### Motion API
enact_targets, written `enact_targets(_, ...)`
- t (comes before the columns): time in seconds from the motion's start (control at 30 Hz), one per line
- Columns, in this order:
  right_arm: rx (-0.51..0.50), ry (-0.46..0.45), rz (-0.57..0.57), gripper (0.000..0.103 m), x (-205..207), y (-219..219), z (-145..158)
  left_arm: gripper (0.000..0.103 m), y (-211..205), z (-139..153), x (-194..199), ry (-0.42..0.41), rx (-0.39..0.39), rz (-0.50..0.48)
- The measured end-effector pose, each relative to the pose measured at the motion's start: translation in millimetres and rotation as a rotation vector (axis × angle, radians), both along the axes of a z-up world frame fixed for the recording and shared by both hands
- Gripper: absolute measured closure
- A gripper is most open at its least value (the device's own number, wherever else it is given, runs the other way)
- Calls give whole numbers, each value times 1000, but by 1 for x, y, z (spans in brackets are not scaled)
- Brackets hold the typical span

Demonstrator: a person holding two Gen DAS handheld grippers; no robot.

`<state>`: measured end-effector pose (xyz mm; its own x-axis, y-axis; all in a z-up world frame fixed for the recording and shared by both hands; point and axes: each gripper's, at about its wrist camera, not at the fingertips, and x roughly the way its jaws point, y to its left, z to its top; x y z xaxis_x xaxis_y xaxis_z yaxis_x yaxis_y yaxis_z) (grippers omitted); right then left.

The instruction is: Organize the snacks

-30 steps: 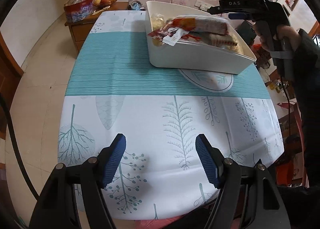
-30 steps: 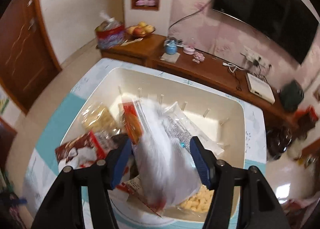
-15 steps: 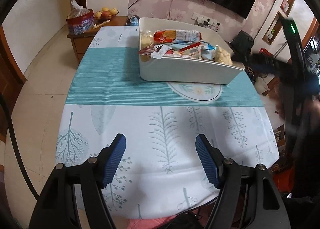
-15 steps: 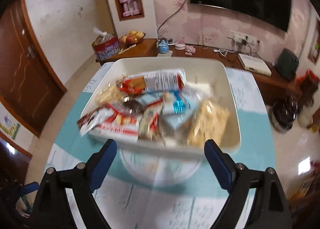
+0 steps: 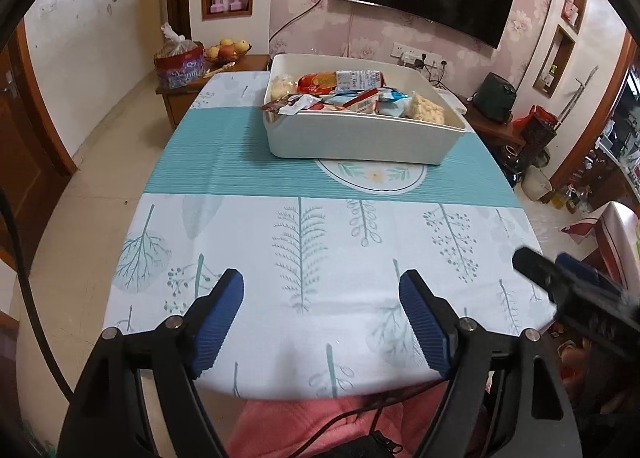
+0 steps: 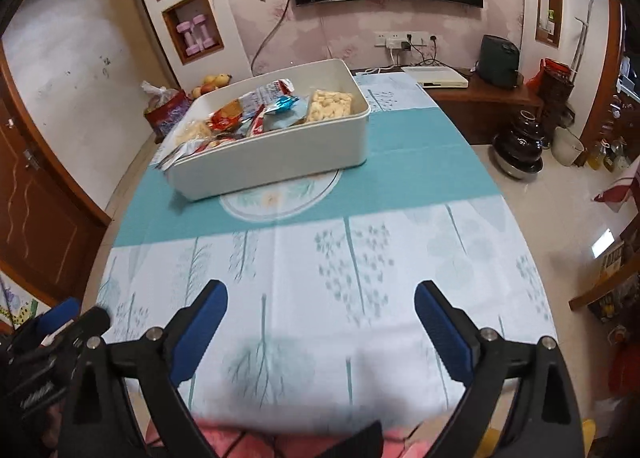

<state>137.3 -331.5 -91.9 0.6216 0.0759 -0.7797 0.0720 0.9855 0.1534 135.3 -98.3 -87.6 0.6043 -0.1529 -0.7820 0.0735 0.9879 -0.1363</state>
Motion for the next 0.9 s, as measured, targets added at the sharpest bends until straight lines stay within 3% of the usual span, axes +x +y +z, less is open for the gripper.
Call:
enact_targets(0.4, 25, -106, 5, 4, -64, 5, 43, 1, -5, 57, -36, -126, 31, 6)
enact_targets(0.5, 24, -147, 20, 0, -72, 10, 58, 1, -6, 73, -40, -171, 52, 32)
enact_targets(0.63, 21, -176, 19, 0, -74, 14, 71, 1, -9, 78, -38, -162, 54, 58)
enact_targets(0.9, 62, -154, 27, 0, -68, 20, 66, 1, -11, 77, -33, -167, 104, 107)
